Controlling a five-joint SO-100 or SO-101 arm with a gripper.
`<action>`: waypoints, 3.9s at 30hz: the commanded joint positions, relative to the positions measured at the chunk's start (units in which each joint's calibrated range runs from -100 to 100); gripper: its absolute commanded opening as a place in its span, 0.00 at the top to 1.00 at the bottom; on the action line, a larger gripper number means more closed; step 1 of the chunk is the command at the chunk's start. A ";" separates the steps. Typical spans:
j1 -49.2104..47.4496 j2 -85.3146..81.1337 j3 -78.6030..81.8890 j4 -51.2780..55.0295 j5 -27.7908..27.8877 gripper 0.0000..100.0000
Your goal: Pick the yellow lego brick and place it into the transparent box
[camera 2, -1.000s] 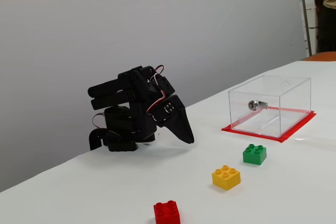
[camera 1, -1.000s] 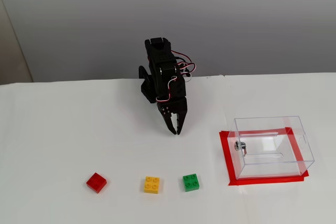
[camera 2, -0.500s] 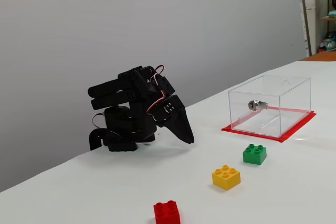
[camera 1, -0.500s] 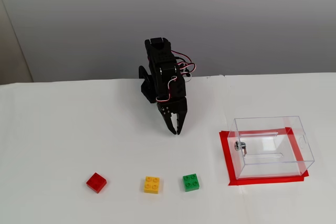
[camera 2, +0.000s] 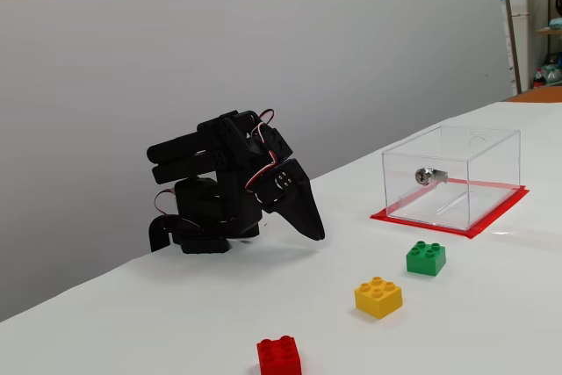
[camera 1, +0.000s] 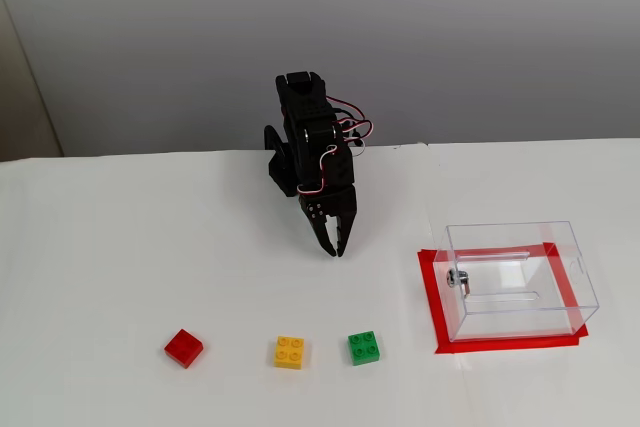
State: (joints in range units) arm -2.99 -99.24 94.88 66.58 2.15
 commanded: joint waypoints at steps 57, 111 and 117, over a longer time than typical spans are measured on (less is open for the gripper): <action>0.29 16.89 -23.54 -6.62 -3.25 0.98; 26.24 99.11 -92.44 1.13 2.44 0.76; 26.61 99.28 -91.81 2.44 2.44 0.69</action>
State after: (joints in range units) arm 23.72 0.38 4.68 68.81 4.74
